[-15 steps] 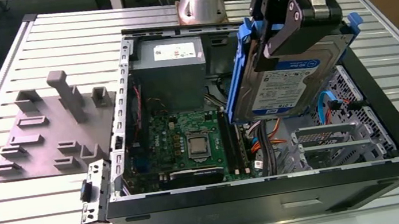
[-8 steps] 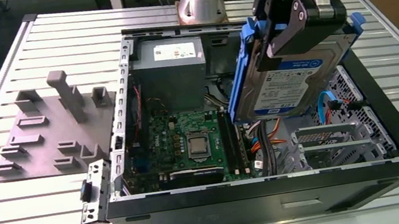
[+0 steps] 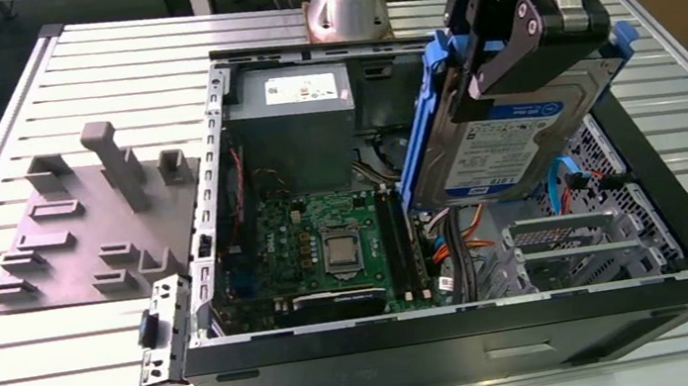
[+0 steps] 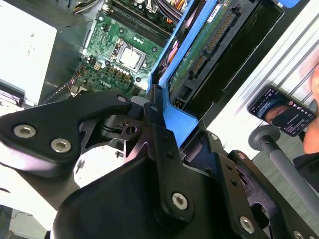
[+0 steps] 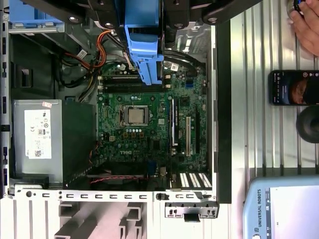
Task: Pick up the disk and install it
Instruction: 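Insert the disk into the insertion slot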
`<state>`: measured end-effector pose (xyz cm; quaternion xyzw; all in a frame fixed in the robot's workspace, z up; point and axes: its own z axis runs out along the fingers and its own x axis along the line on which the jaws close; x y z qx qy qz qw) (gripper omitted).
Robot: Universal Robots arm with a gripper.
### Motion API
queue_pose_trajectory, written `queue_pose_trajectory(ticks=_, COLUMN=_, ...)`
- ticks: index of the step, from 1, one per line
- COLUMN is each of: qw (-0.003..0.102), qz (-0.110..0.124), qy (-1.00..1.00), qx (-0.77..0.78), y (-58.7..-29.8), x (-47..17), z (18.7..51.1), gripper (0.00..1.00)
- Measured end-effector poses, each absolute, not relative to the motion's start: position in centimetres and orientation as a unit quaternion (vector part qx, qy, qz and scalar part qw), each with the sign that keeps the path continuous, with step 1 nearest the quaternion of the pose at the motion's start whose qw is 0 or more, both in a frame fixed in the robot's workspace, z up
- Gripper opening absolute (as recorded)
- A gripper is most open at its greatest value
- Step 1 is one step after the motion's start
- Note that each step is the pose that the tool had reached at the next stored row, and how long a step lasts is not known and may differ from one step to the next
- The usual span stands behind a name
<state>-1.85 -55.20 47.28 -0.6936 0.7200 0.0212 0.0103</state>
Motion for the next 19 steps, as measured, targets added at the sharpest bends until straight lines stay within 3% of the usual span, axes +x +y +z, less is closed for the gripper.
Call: queue_pose_trajectory(ticks=19, qw=0.01, qz=0.021, qy=0.72, qx=-0.694, y=-57.4, x=0.3, z=46.8, gripper=0.36)
